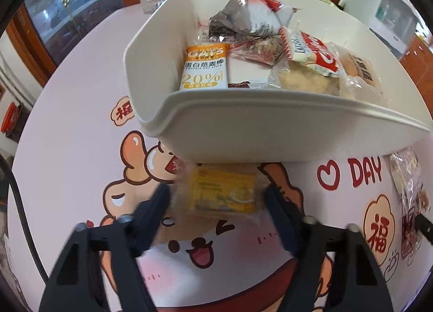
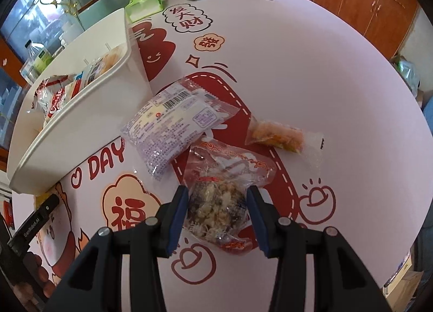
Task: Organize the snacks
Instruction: 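Grasp the yellow cake packet with the left tool while the right tool grasps the clear nut bag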
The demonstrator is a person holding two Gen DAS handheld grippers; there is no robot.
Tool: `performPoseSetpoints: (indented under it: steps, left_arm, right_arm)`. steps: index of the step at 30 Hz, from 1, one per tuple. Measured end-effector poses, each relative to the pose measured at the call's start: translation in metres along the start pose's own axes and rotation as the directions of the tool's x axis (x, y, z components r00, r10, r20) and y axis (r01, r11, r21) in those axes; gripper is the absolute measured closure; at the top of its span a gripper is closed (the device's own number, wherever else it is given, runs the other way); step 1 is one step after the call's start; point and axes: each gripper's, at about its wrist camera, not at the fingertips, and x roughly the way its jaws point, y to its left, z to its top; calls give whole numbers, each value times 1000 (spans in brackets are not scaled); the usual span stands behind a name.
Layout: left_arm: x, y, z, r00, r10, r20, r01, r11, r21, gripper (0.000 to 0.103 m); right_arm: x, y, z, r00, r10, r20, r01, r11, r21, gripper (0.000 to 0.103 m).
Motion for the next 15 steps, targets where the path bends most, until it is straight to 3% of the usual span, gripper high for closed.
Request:
performPoseSetpoints:
  steps: [1,4,15]
  left_arm:
    - [-2,0,-2,1000,-3,8,3,1000,12,49]
    - [-6,0,-8,1000,-18,18,18,1000,25,56]
    - [-29,-23,-33,996,-85,37,82,993,80,60]
  right_arm:
    - [-1,-1,-1,1000,6,3,-6,1000,5,58]
    - [-4,-7,-4,999,34,8,-34,999,22,58]
    - [-6,-25,-6,997,83,-2,-82,993,83,55]
